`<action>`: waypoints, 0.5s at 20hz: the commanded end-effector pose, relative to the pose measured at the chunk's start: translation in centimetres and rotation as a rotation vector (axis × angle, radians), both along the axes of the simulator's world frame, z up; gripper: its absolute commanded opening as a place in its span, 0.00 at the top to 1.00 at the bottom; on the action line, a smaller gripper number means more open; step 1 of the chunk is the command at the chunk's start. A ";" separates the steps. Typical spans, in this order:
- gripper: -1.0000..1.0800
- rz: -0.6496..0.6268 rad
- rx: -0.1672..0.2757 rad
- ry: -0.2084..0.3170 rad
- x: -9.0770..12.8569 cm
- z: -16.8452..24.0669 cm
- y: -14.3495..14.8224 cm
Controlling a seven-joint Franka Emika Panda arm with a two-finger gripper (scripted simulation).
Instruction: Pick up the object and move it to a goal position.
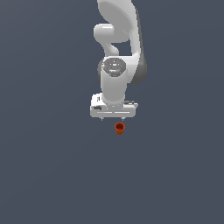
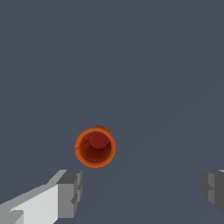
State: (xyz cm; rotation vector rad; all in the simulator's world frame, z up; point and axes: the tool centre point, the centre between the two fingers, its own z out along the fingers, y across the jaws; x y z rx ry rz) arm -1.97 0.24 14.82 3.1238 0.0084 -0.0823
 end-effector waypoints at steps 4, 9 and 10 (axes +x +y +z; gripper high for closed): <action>0.04 -0.004 0.005 -0.001 0.0 -0.1 0.2; 0.04 -0.019 0.031 -0.005 0.0 -0.4 1.1; 0.04 -0.020 0.034 -0.006 0.0 -0.4 1.2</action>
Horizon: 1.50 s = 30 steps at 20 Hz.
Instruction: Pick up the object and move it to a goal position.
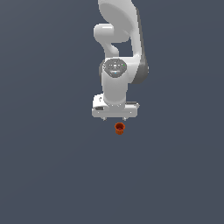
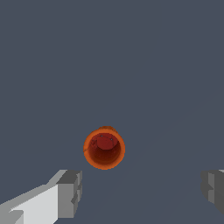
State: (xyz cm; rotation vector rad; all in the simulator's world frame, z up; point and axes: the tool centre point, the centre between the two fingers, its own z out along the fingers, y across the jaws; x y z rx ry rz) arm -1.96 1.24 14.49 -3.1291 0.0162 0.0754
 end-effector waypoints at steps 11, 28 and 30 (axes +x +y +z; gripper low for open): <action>0.04 -0.035 0.003 -0.008 -0.1 -1.0 0.7; 0.04 -0.186 -0.016 -0.046 -0.7 -5.6 3.1; 0.04 -0.188 -0.016 -0.047 -0.8 -5.7 3.2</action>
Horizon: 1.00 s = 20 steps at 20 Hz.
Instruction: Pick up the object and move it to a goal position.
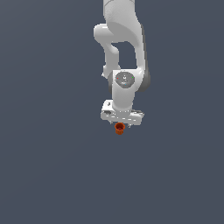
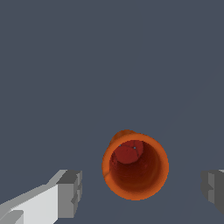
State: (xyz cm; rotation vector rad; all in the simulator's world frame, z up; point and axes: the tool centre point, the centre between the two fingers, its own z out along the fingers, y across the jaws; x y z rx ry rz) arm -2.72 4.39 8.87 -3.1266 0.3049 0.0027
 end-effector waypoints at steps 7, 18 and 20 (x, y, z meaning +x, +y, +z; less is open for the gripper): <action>0.04 -0.001 0.000 0.000 0.0 -1.2 0.0; 0.04 -0.004 0.000 -0.002 0.0 -5.0 0.0; 1.00 -0.004 0.000 -0.002 0.0 -5.1 0.0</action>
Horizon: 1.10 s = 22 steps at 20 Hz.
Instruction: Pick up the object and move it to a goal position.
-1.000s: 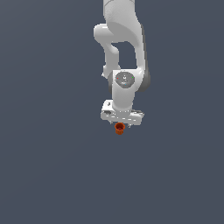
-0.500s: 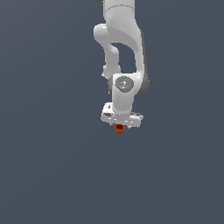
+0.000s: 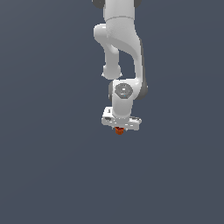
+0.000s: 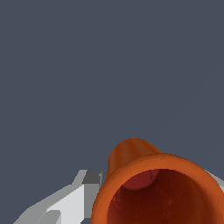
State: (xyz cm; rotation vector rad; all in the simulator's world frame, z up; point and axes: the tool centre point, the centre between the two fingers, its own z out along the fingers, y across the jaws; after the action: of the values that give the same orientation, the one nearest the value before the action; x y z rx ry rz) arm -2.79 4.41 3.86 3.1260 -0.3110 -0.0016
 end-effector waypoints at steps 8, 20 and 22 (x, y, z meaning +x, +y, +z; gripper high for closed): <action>1.00 0.000 0.000 -0.001 0.0 -0.1 0.0; 1.00 0.000 0.000 -0.002 1.0 2.8 0.3; 1.00 0.000 0.000 -0.002 1.4 4.0 0.4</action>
State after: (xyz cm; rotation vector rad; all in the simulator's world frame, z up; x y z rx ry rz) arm -1.75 4.75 6.90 3.1260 -0.3110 -0.0018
